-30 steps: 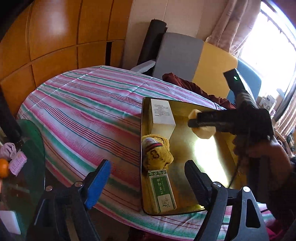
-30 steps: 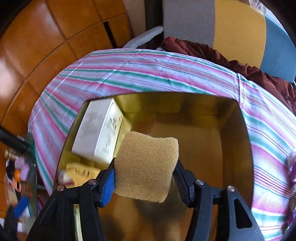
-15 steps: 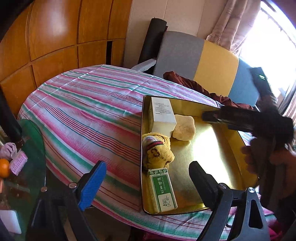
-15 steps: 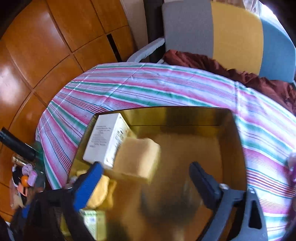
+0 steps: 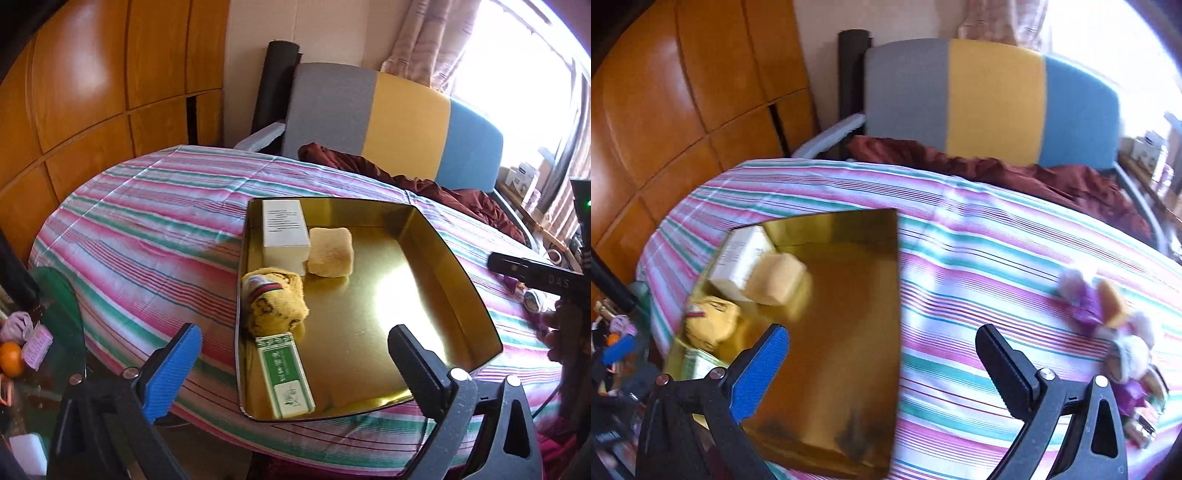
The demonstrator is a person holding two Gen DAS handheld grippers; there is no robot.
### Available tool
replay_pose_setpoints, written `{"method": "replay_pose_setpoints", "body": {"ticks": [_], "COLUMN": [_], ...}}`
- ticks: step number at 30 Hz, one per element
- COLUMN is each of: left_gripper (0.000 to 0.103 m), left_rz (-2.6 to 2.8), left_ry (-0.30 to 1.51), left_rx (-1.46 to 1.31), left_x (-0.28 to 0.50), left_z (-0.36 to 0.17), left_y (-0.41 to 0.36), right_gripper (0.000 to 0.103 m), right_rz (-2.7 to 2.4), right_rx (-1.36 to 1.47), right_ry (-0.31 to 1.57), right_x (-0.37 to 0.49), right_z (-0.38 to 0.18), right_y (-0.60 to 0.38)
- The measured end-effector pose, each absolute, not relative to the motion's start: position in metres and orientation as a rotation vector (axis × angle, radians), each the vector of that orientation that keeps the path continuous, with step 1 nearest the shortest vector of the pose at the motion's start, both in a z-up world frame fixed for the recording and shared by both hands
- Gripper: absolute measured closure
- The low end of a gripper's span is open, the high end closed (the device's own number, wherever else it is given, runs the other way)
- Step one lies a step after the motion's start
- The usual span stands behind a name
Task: Organize objects
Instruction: 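Move both tools back toward the remaining items on the cloth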
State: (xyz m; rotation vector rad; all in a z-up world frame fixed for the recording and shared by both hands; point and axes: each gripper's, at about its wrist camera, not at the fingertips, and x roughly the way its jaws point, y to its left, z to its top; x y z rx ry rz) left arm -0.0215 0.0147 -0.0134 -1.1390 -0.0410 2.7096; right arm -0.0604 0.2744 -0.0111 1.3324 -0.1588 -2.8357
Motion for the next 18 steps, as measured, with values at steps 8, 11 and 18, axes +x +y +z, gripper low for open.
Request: {"method": "replay_pose_setpoints", "body": {"ticks": [8,11,18], "left_gripper": [0.0,0.0,0.0], "left_rz": [2.613,2.567,2.424], "left_ry": [0.033,0.053,0.12], "left_rx": [-1.129,-1.063,-0.907], "left_x": [-0.02,-0.014,-0.004], "left_z": [-0.012,-0.007,0.008], "left_y": [0.048,0.064,0.115], "right_gripper": [0.0,0.0,0.0], "right_rz": [-3.031,-3.139,-3.385], "right_rx": [1.393,1.388,1.312], "right_ry": [-0.36,-0.483,-0.885], "right_x": [-0.019,0.003,0.062], "right_z": [-0.006,-0.002,-0.003], "right_y": [0.387,0.438,0.548]}}
